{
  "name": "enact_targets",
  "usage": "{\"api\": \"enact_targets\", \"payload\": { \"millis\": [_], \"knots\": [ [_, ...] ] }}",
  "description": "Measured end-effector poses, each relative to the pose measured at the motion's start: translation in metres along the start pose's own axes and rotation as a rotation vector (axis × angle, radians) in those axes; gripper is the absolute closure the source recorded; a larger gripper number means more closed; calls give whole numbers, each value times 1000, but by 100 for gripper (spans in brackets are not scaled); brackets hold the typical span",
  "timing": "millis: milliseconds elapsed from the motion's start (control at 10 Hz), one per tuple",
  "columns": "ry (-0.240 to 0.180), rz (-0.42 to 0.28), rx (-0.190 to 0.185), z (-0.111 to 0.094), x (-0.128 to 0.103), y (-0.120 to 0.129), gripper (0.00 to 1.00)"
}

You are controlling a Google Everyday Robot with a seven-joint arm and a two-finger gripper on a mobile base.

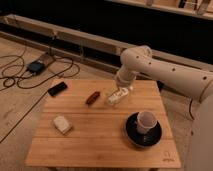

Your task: Push the eraser across the table

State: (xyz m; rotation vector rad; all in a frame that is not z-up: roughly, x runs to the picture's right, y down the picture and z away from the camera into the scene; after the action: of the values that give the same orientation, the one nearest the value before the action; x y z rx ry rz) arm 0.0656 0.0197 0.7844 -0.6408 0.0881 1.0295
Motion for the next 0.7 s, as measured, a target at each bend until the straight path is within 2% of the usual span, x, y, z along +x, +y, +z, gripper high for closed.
{"api": "enact_targets", "payload": {
  "millis": [100,300,400,700],
  "knots": [
    [23,-147,10,22,-33,29,20],
    [39,-257,15,34,-57,53,20],
    [49,-307,15,40,-70,67,20],
    [70,-379,7,55,-101,99,20]
  ]
}}
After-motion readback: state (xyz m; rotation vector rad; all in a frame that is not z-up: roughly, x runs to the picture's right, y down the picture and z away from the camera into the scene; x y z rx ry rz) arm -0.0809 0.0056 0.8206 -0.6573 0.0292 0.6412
